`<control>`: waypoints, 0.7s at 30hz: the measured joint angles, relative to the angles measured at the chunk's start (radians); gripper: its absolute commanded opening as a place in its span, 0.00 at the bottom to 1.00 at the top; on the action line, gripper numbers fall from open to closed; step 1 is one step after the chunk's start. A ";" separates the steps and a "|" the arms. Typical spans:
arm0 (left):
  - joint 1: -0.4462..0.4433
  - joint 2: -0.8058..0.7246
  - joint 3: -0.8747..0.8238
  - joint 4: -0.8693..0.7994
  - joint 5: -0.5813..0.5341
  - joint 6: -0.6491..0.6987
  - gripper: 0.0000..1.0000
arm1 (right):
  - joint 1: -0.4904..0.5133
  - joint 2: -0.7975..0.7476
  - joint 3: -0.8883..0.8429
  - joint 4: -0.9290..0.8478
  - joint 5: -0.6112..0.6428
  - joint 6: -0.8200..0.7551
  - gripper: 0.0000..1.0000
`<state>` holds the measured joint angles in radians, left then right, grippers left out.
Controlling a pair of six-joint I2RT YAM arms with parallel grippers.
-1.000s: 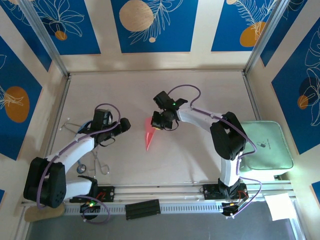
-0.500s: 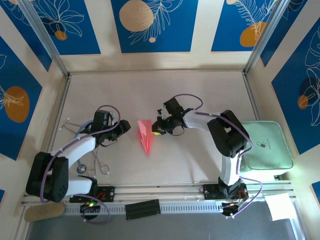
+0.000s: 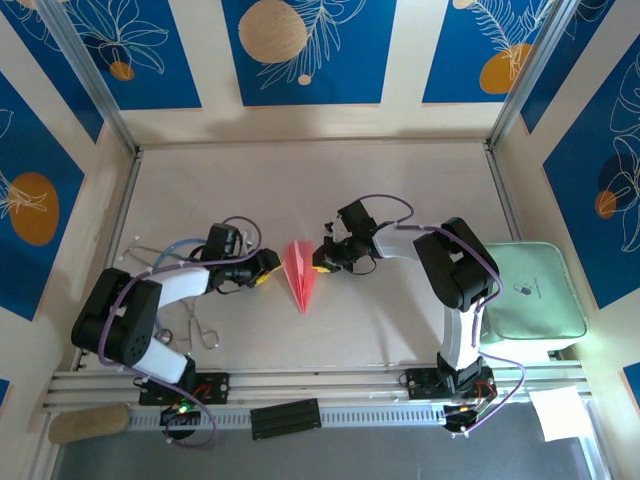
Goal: Fold a paper plane with a square sheet of paper (pick it up from the middle)
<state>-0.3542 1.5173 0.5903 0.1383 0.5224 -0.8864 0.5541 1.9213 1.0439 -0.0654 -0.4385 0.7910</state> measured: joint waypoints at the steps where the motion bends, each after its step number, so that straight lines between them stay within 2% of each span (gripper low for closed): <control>1: -0.011 0.015 0.008 0.002 0.008 -0.002 0.48 | 0.000 0.000 0.000 0.000 0.000 0.000 0.06; 13: -0.048 0.128 0.082 0.042 0.034 -0.034 0.06 | -0.002 0.000 0.000 0.002 0.000 0.000 0.06; 16: -0.048 0.128 0.084 0.033 0.018 -0.030 0.00 | -0.007 0.000 -0.004 0.010 0.000 0.001 0.05; 21: -0.048 0.113 0.085 -0.003 -0.030 -0.026 0.00 | -0.021 -0.004 -0.026 0.026 0.000 0.001 0.05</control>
<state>-0.4026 1.6302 0.6750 0.1356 0.4923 -0.9119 0.5331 1.9171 1.0183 -0.0399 -0.4381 0.7921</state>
